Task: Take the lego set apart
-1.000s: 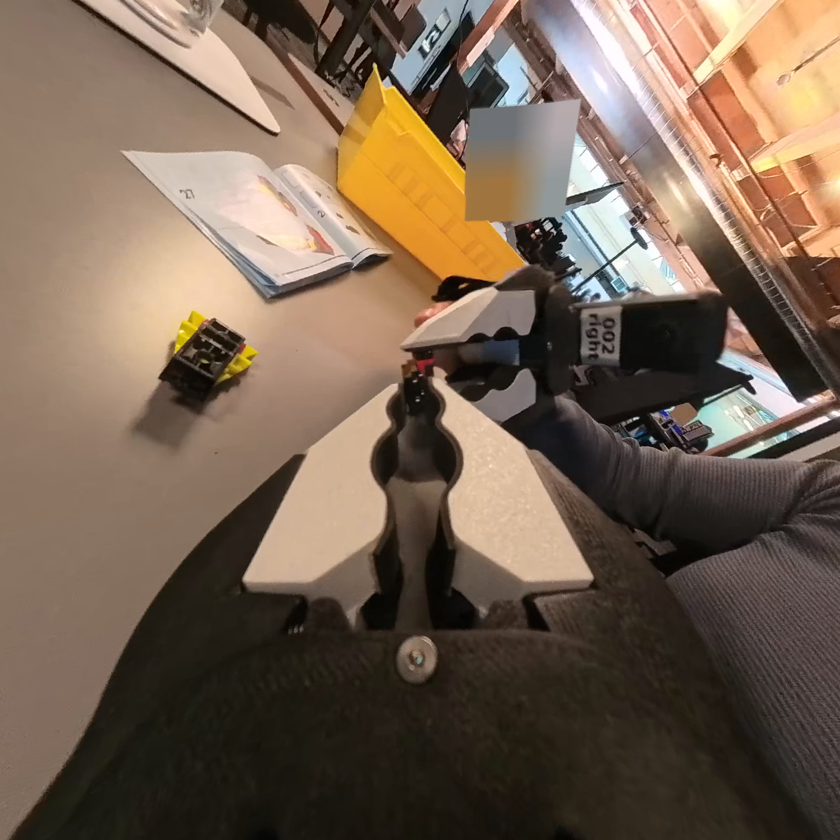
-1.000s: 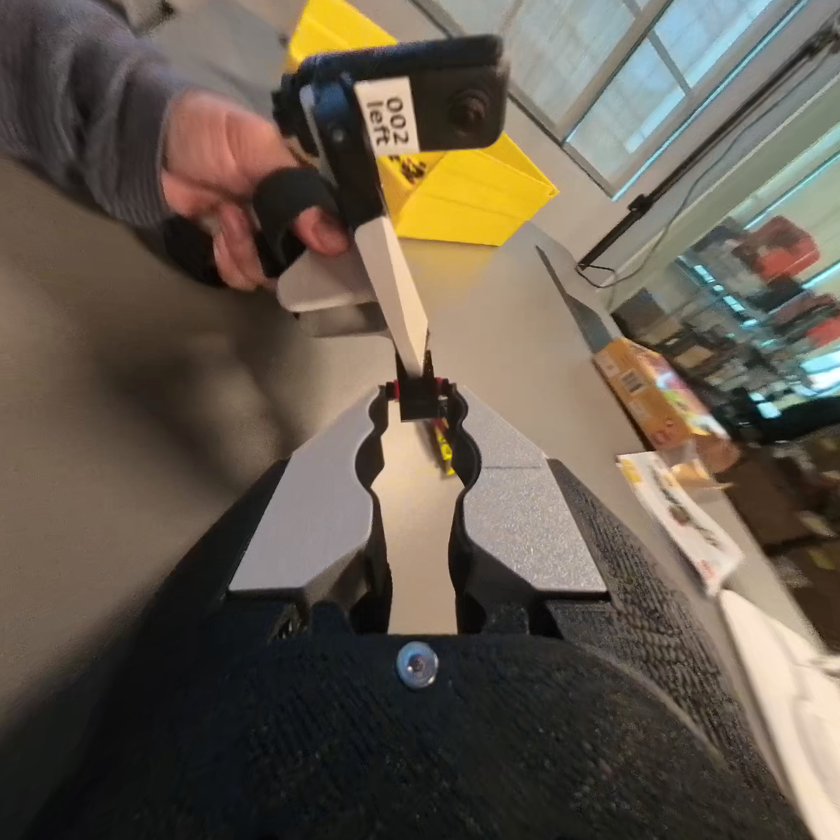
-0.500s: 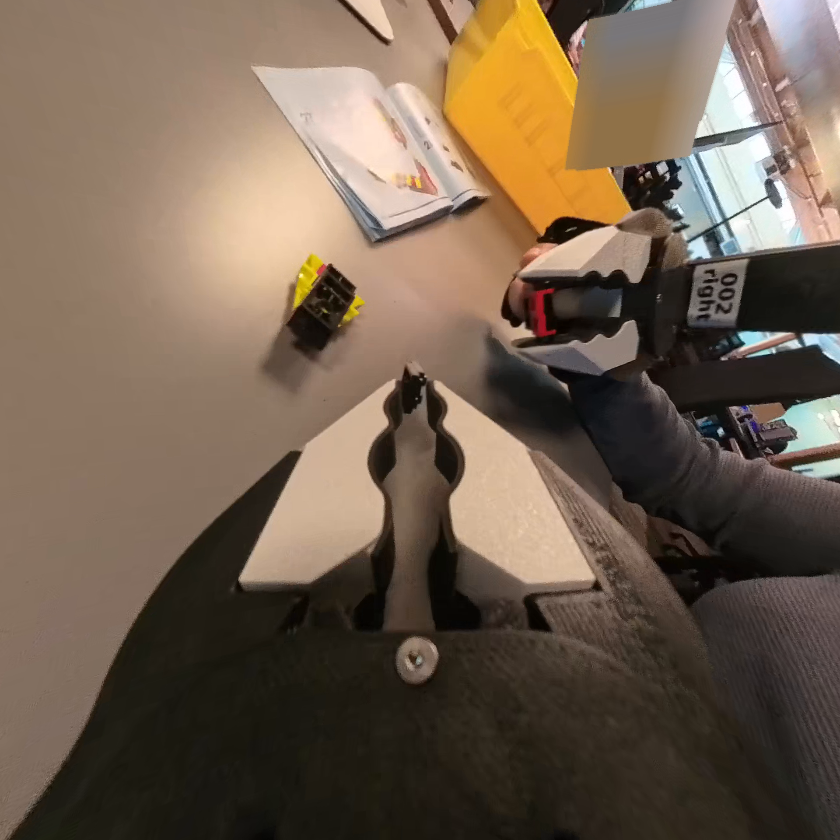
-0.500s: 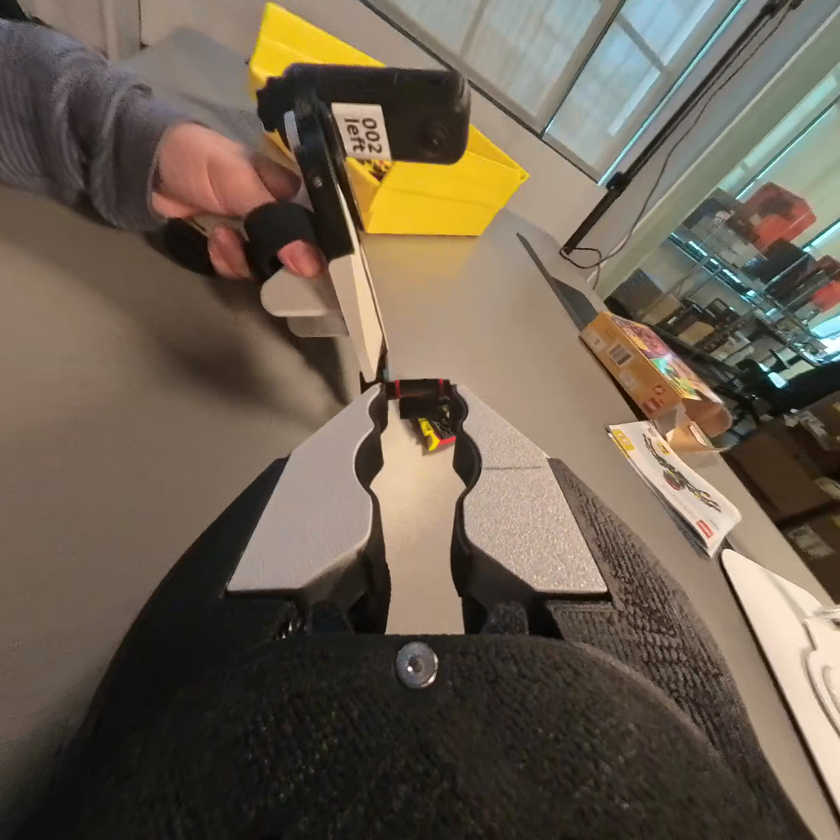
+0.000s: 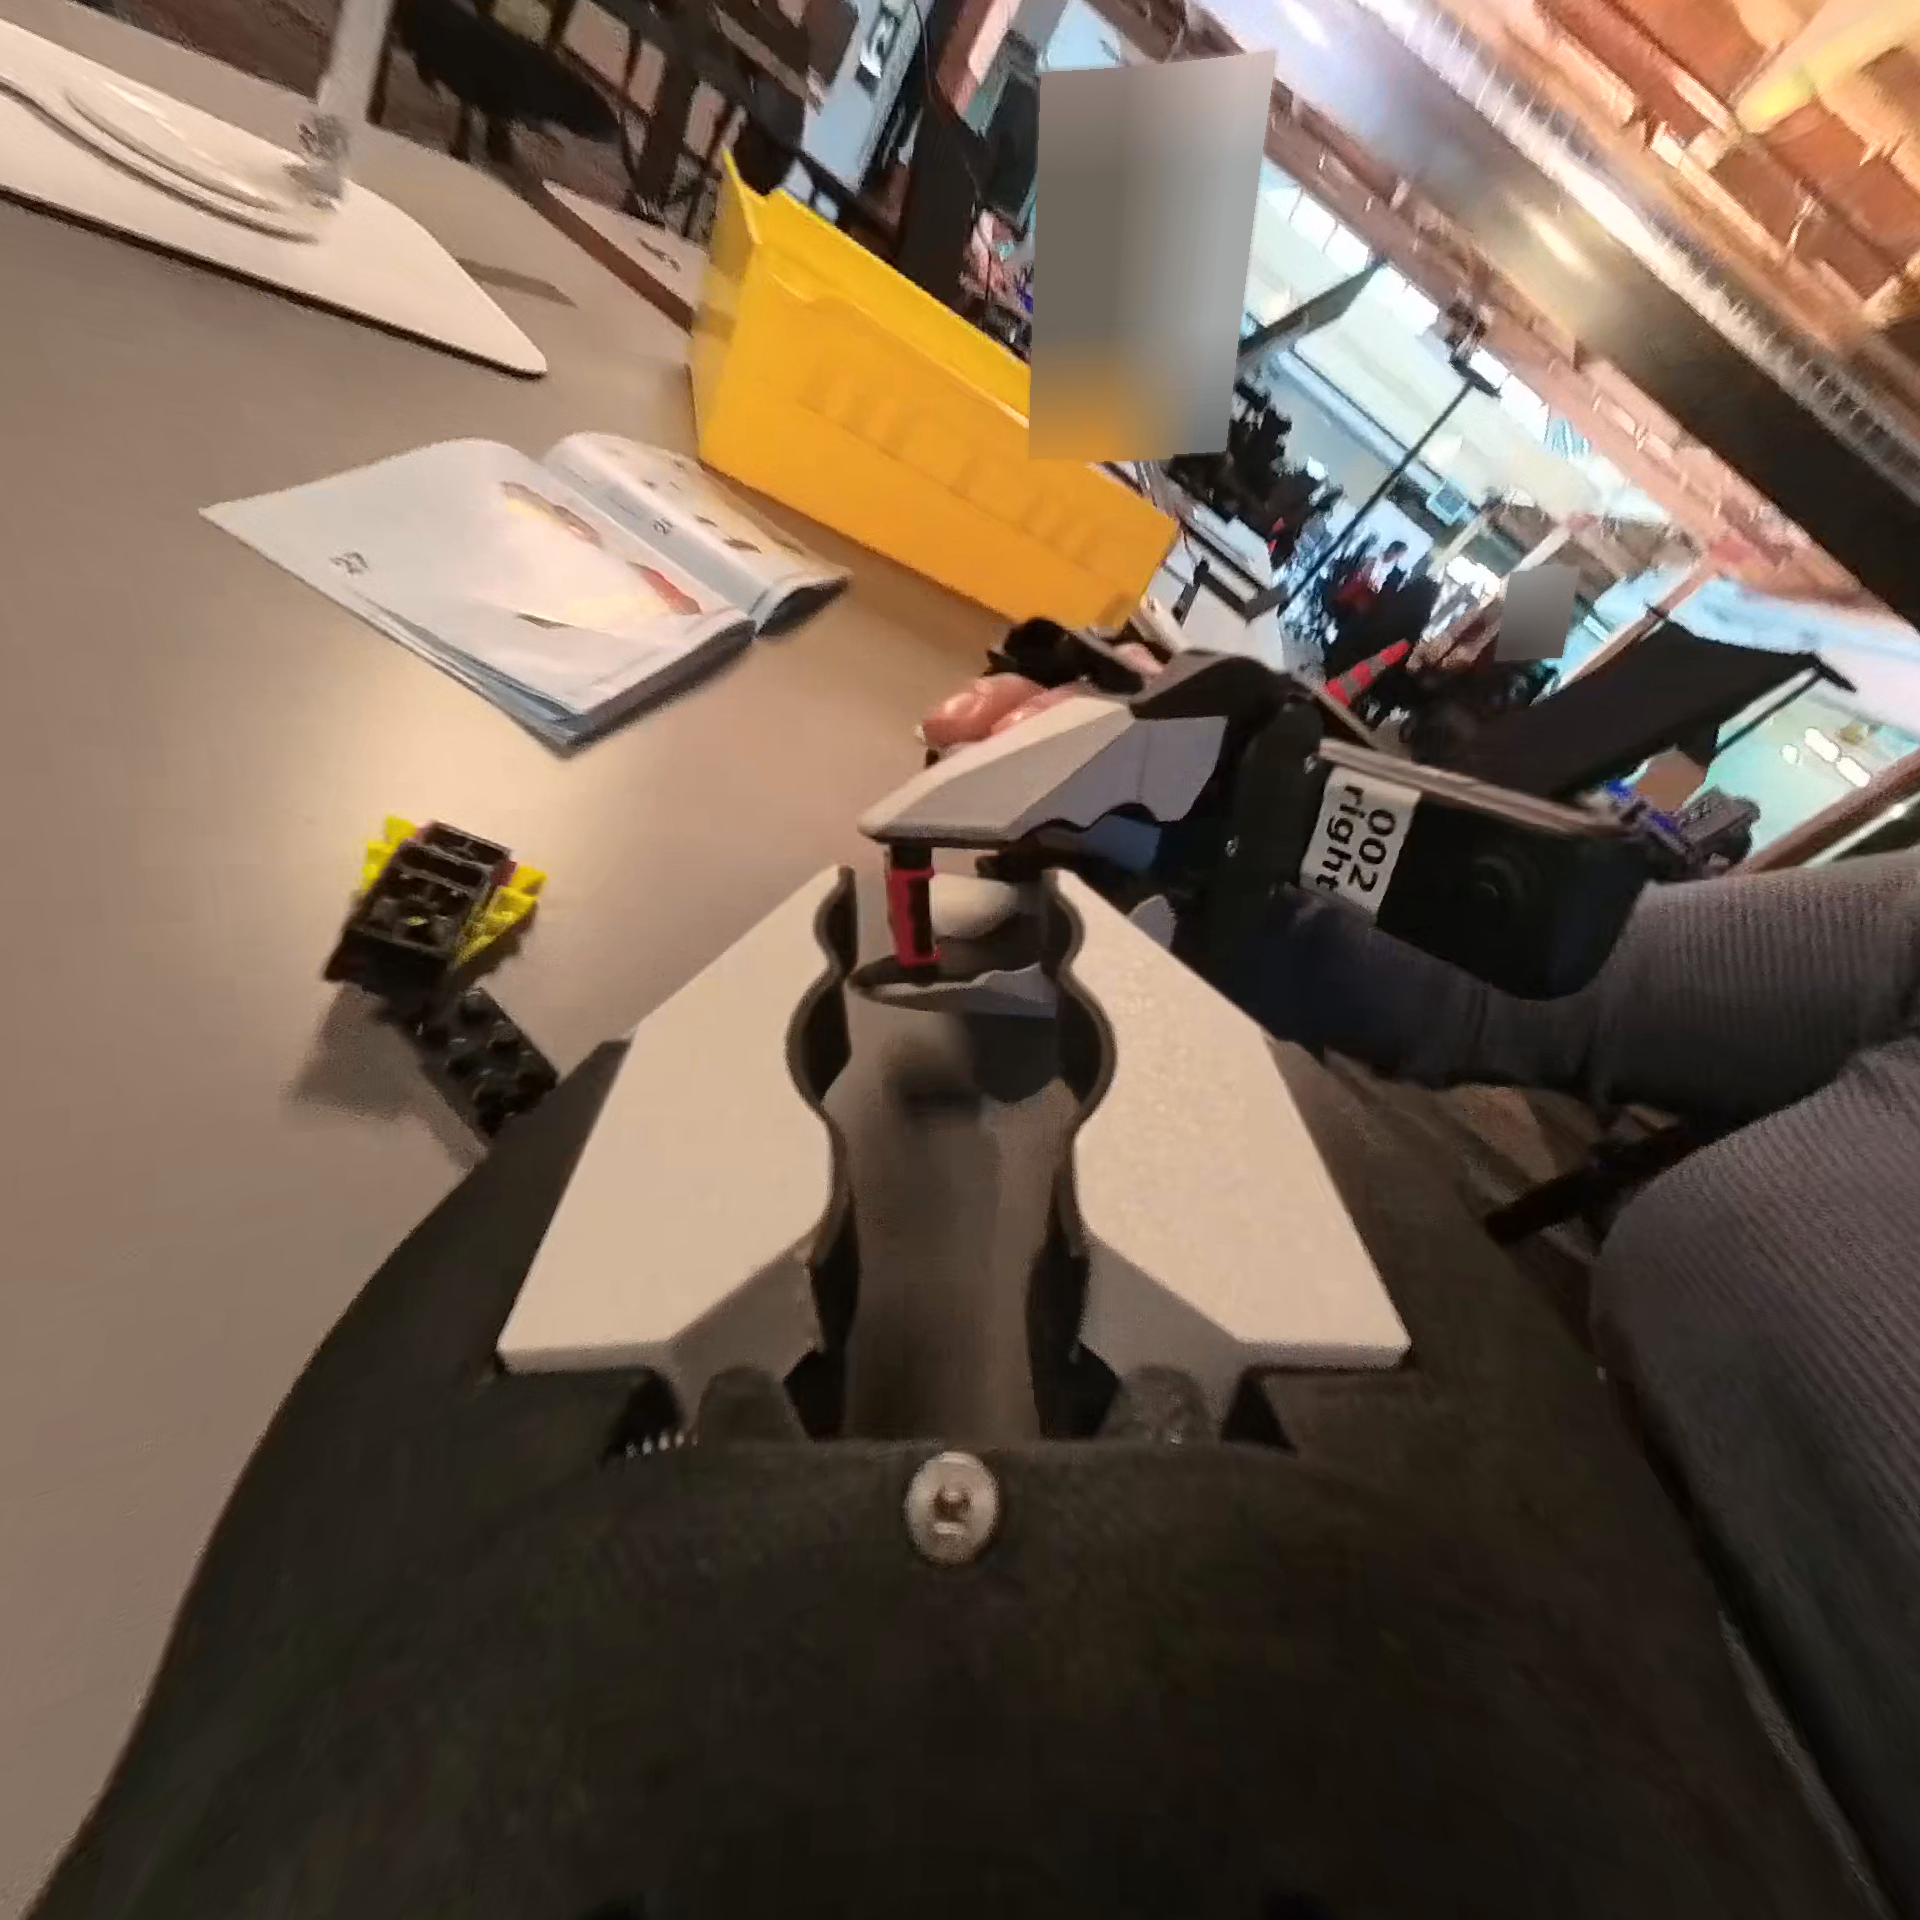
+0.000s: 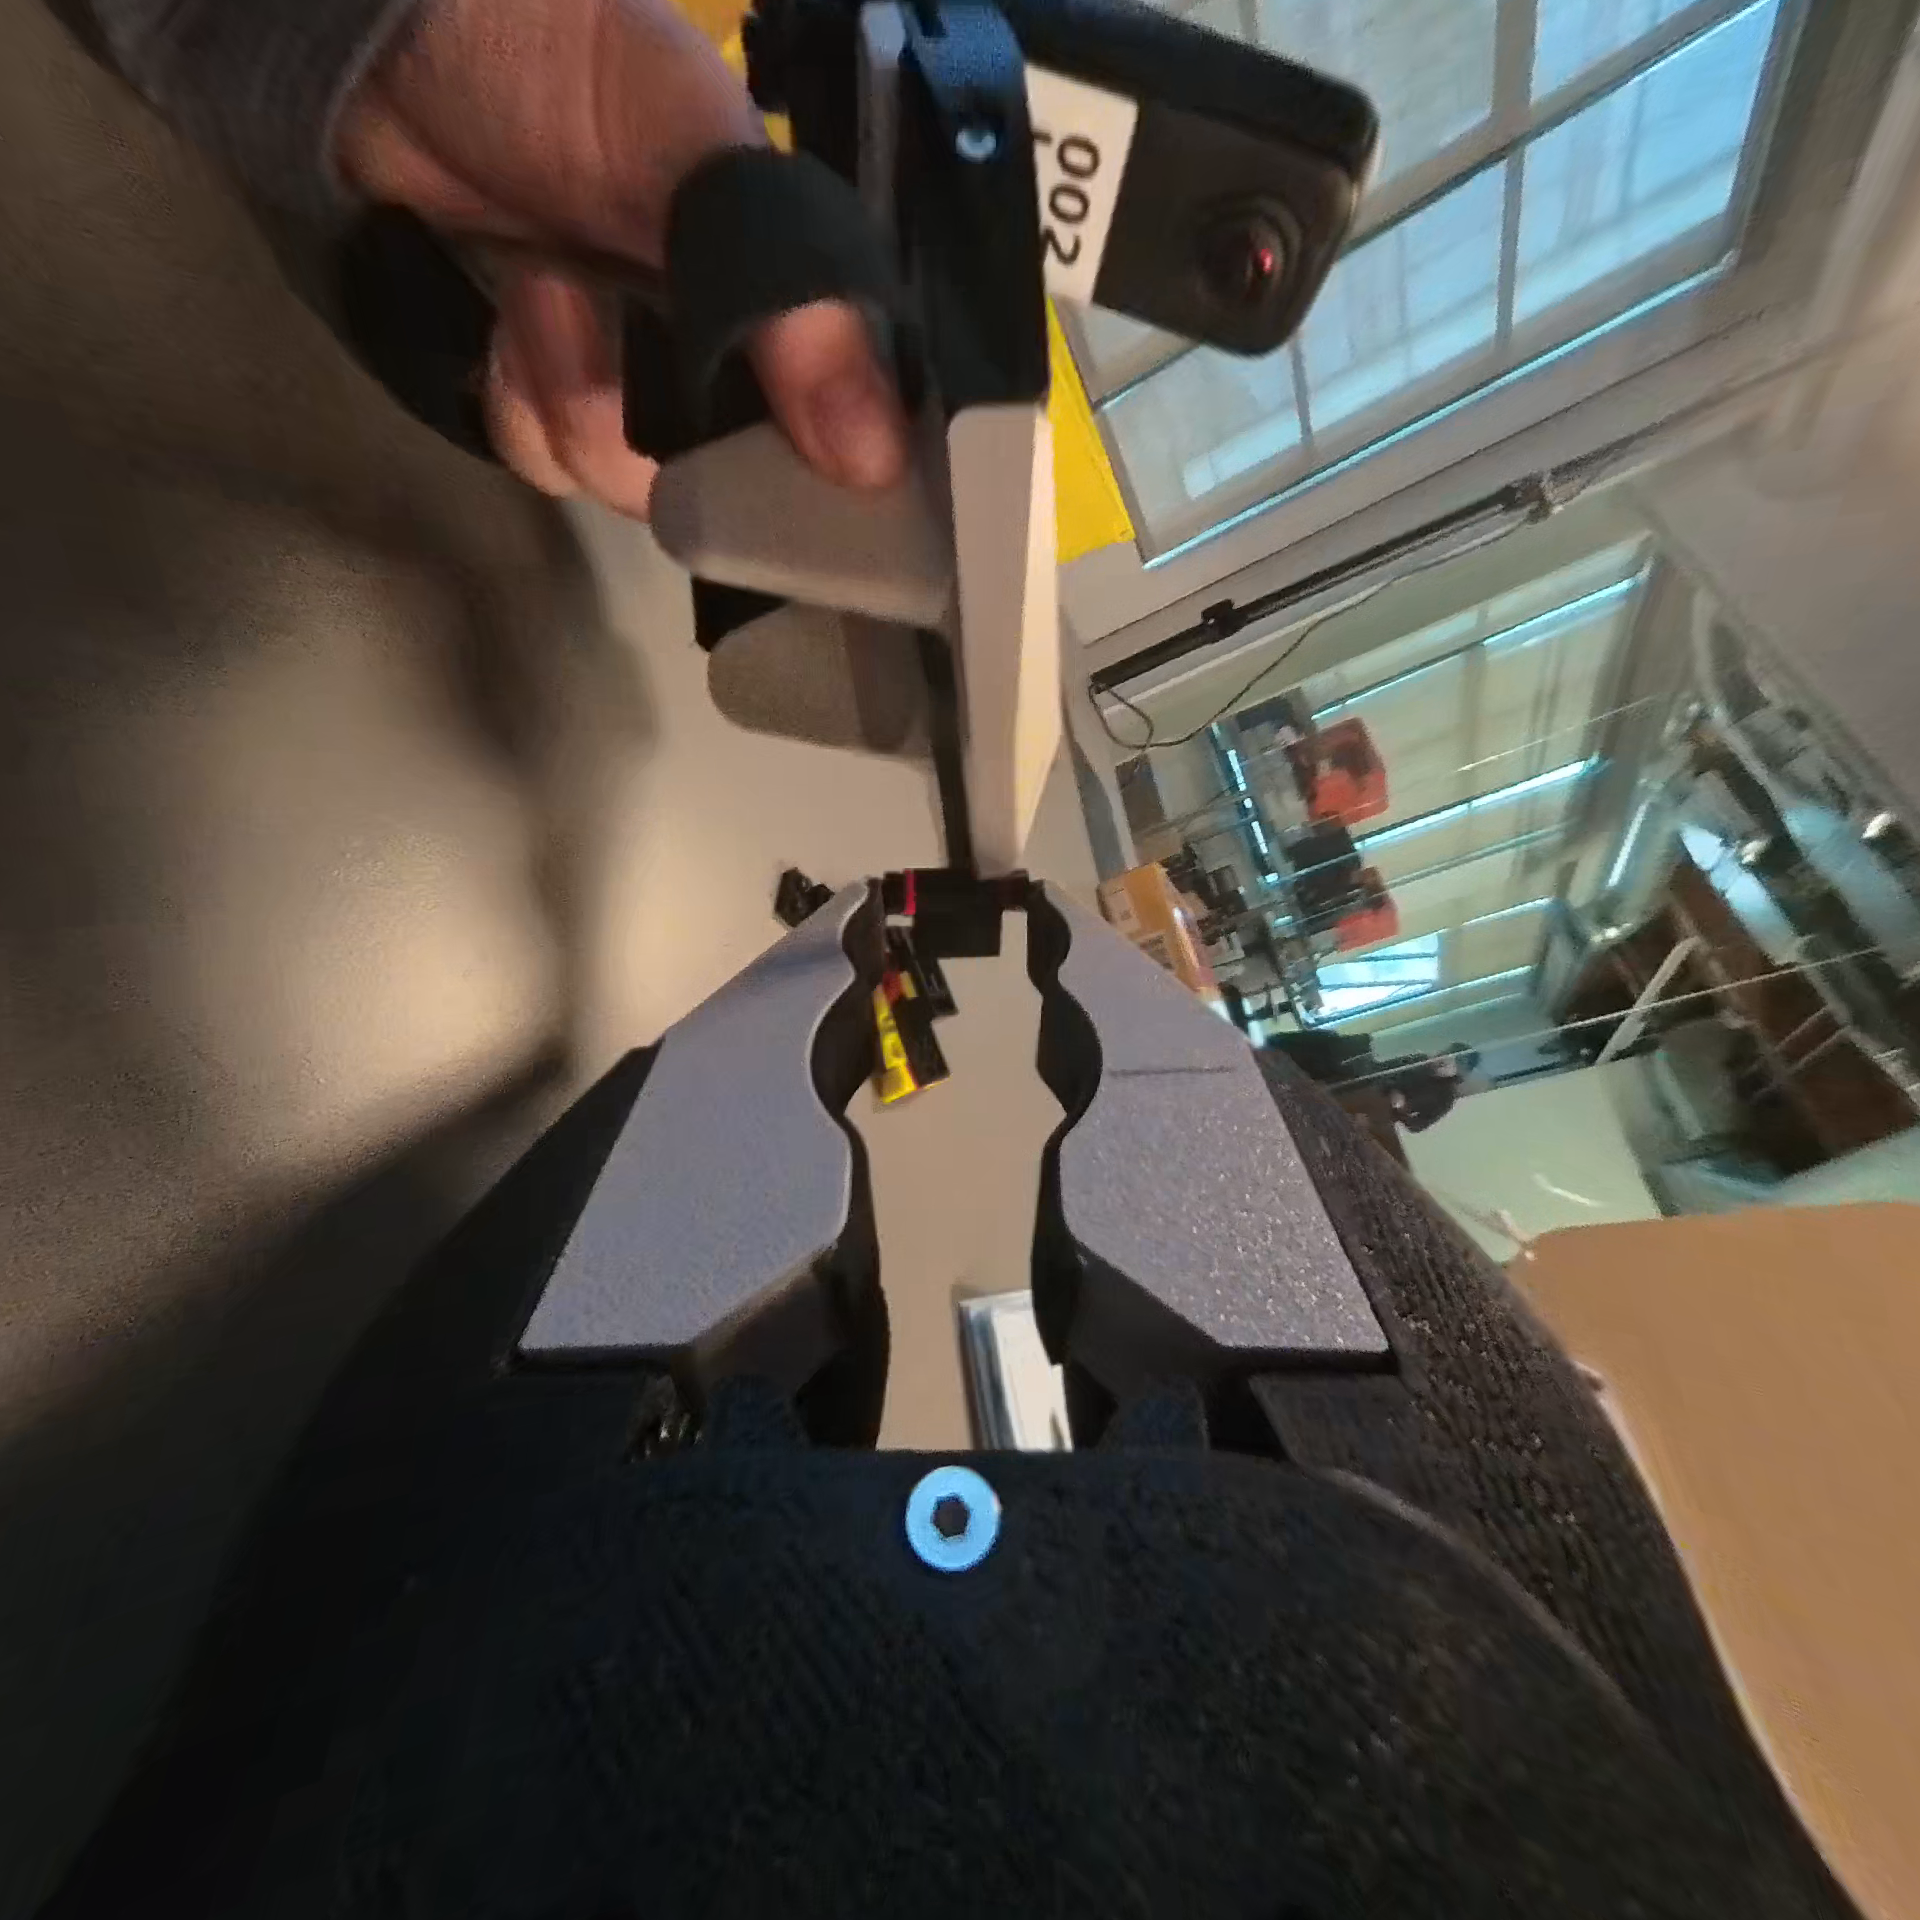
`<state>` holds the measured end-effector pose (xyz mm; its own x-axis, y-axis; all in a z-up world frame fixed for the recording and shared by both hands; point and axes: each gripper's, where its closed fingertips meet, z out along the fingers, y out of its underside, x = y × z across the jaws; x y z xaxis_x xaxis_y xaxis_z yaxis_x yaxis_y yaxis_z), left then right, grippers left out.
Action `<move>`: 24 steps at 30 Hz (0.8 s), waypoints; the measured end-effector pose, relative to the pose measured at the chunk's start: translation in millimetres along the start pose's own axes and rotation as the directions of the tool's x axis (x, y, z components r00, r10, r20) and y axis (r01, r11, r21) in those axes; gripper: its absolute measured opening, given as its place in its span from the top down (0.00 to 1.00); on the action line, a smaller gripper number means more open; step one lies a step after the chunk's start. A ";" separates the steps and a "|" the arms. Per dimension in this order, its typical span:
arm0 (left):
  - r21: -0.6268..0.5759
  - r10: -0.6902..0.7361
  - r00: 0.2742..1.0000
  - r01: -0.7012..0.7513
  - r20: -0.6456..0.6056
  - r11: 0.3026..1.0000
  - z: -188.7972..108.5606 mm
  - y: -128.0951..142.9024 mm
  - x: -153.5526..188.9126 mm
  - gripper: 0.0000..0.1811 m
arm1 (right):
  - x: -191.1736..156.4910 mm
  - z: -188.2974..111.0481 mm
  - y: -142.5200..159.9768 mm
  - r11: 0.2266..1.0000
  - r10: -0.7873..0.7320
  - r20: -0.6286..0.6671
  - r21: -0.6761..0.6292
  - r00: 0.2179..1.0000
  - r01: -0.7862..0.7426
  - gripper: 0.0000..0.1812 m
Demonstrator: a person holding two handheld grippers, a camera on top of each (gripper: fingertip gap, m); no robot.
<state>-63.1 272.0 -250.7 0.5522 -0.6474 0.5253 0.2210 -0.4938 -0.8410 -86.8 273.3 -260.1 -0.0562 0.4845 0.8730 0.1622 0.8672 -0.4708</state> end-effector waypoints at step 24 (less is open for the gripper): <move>-0.628 0.957 0.204 -0.723 0.205 0.288 3.2 30.6 -36.0 0.96 | -26.5 -8.0 19.0 0.989 0.095 0.243 -0.129 0.965 -0.064 0.97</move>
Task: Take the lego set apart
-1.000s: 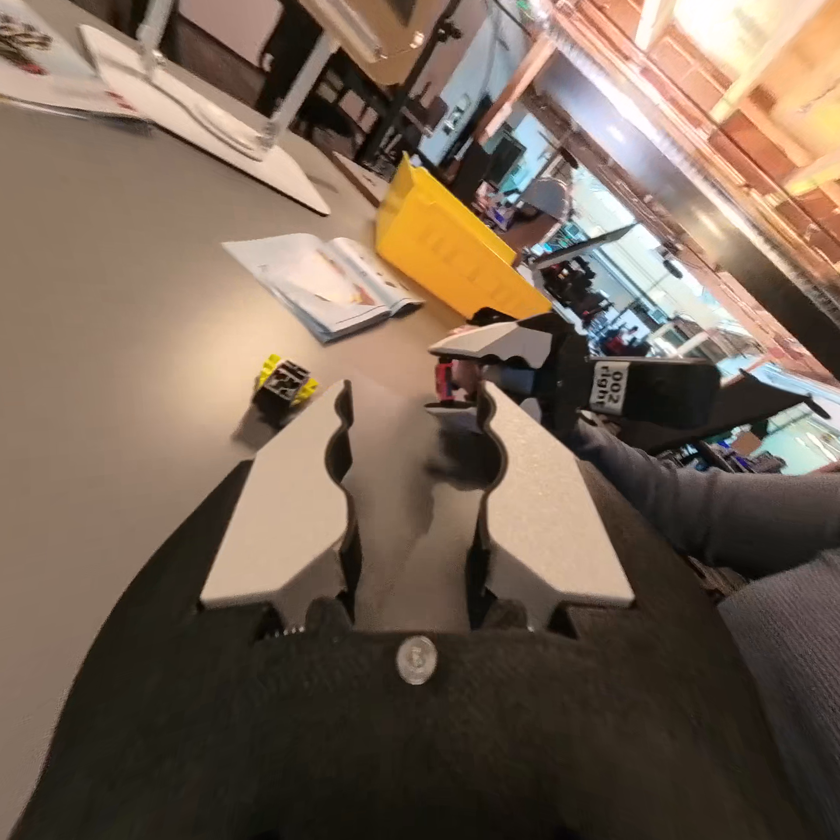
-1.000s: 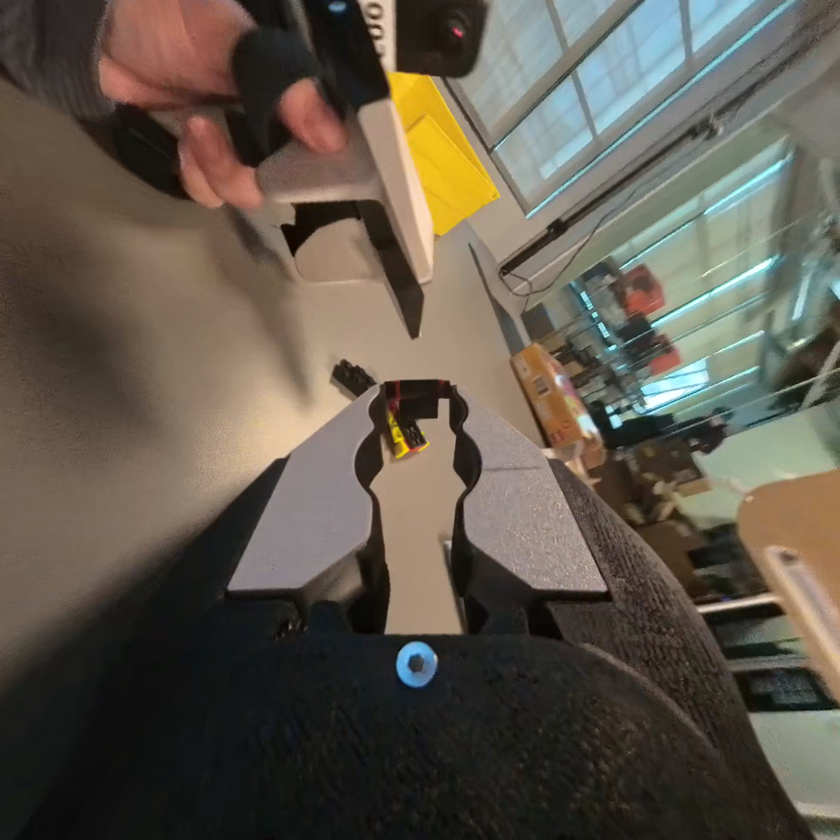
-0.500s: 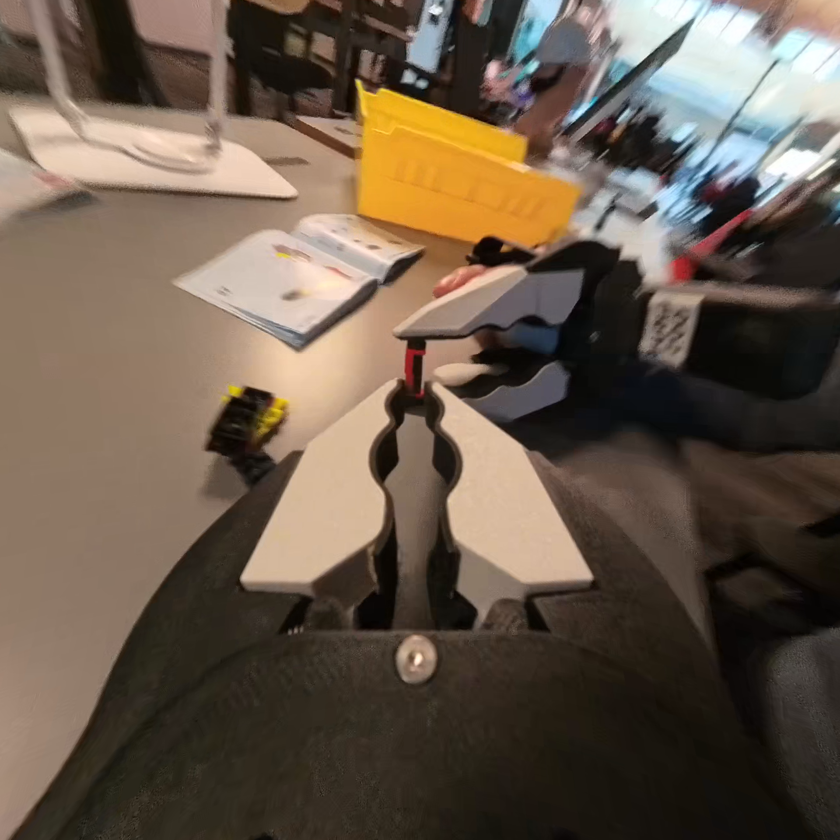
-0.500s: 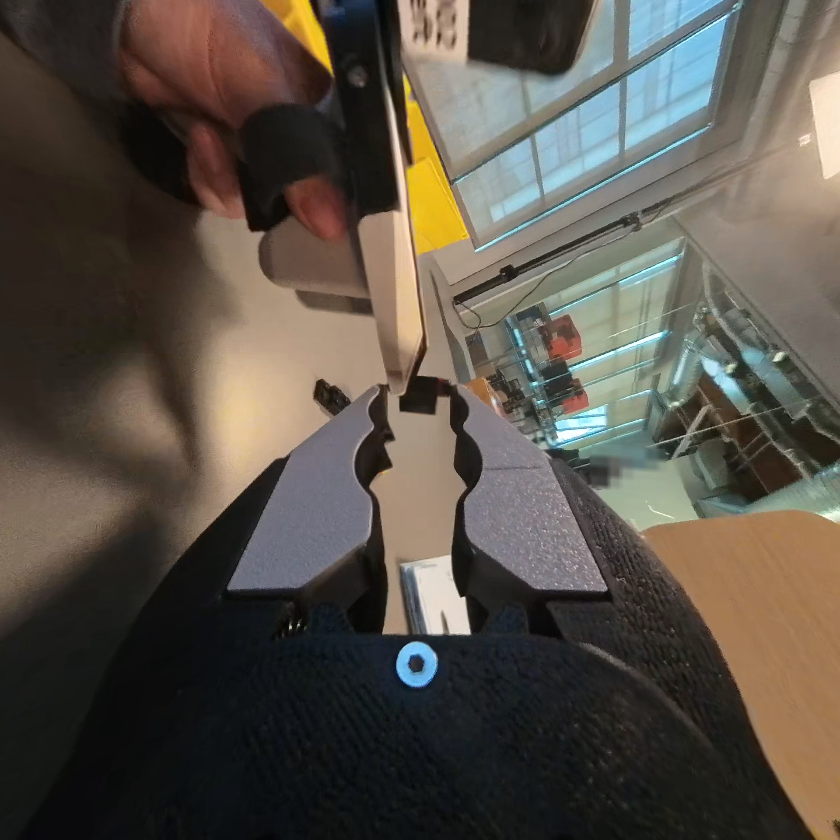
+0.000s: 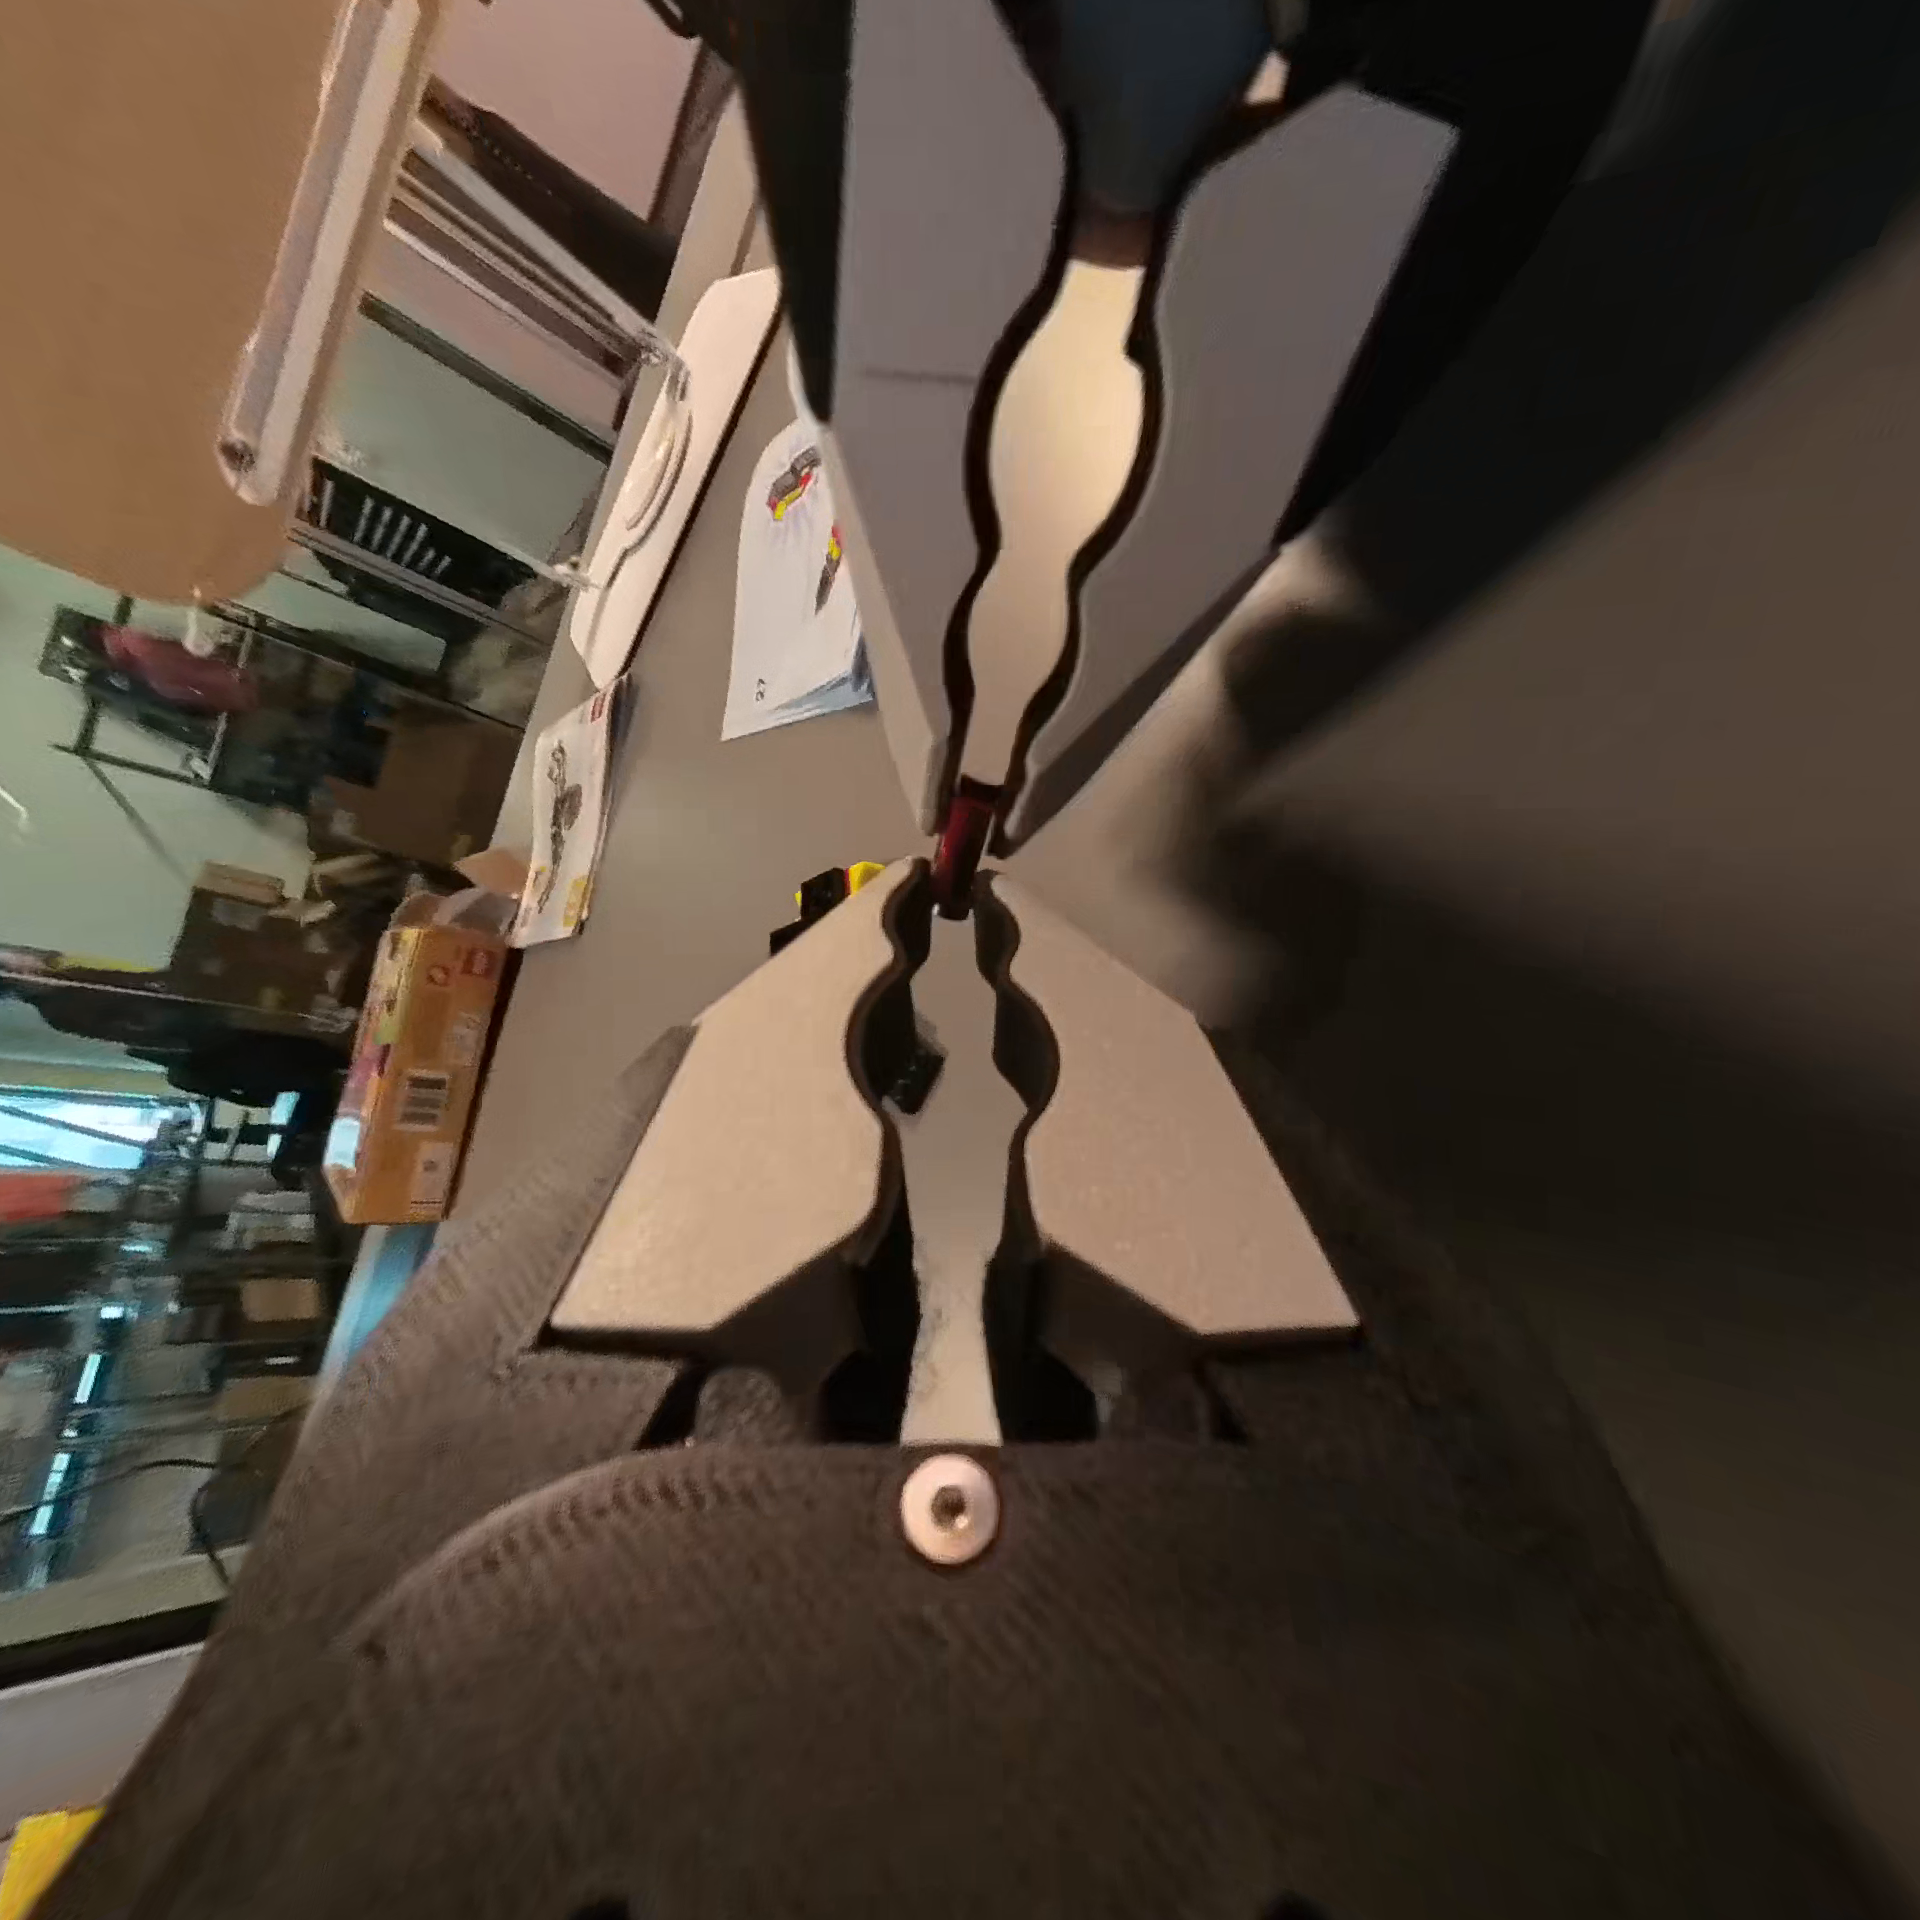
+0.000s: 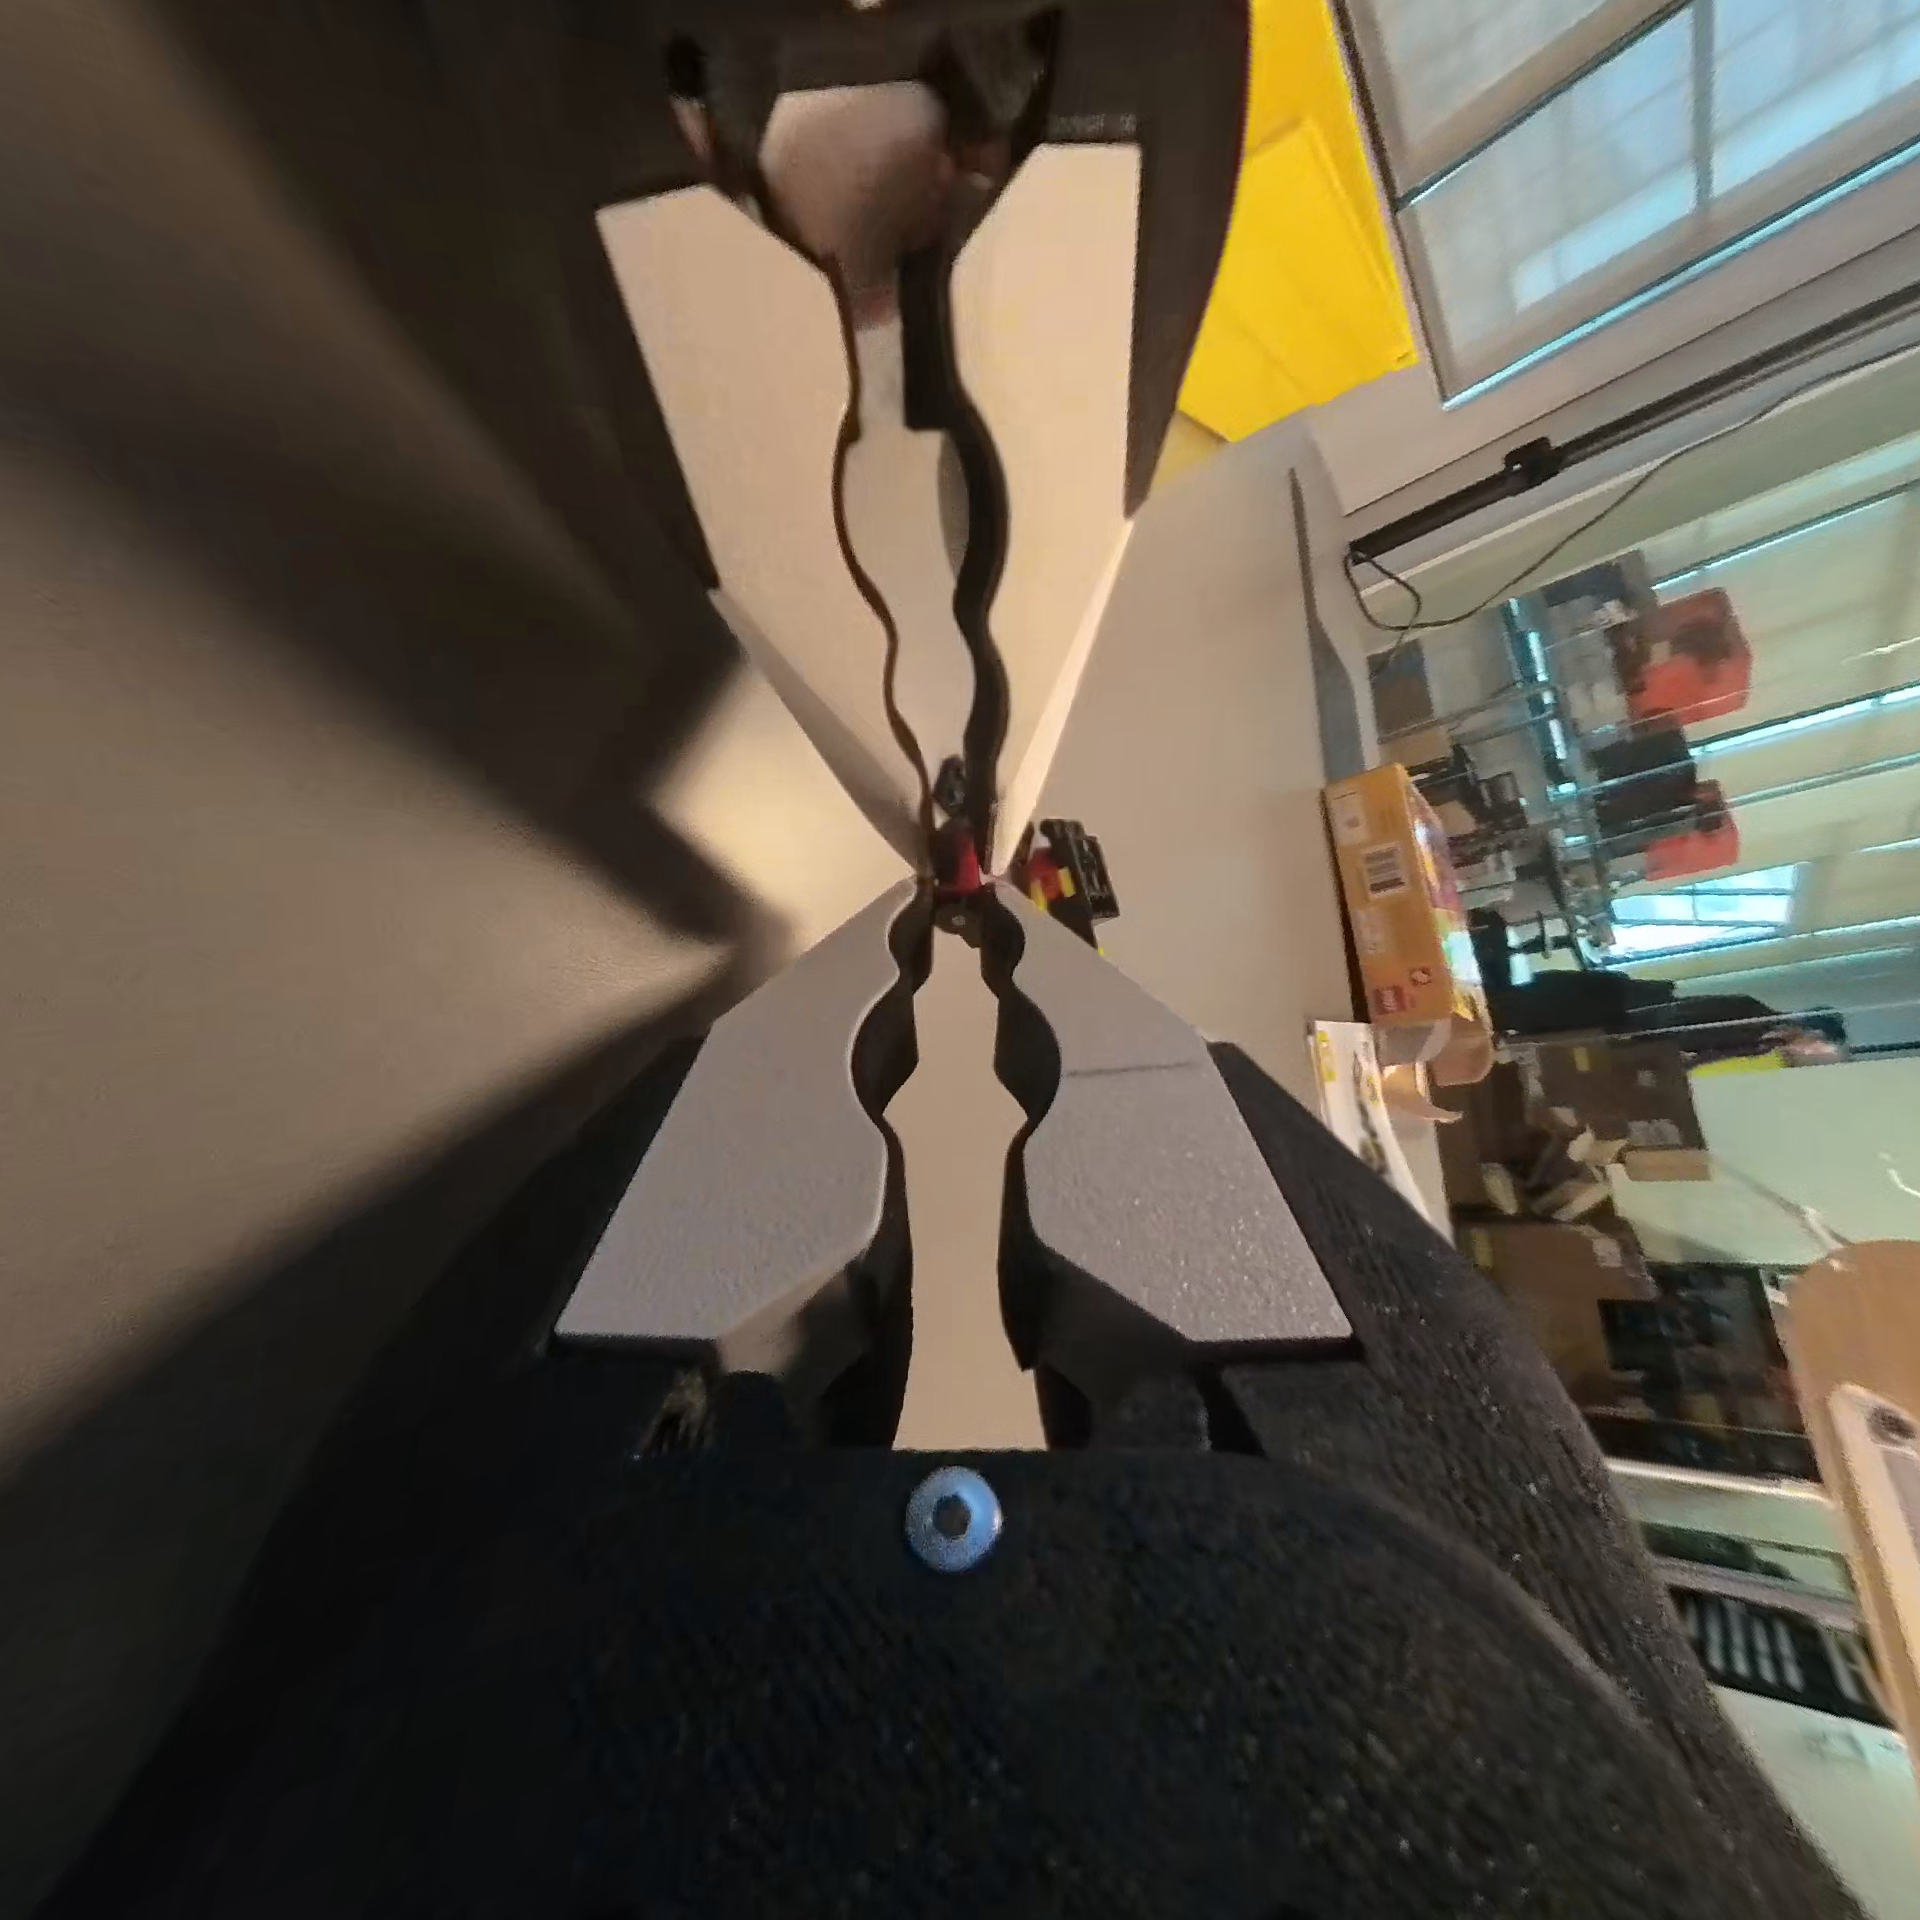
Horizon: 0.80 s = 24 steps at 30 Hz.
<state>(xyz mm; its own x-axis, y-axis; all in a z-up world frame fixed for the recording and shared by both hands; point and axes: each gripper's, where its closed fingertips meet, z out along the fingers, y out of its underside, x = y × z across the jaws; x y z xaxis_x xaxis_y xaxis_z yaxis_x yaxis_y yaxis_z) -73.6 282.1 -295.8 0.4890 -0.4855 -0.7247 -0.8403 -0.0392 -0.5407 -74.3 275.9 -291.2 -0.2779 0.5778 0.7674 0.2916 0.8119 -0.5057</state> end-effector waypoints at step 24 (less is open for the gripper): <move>0.395 -0.468 0.589 0.800 -0.659 0.452 -71.3 -72.0 -26.2 0.97 | 34.7 -58.4 -69.9 0.393 0.535 0.615 0.424 0.578 -0.816 0.97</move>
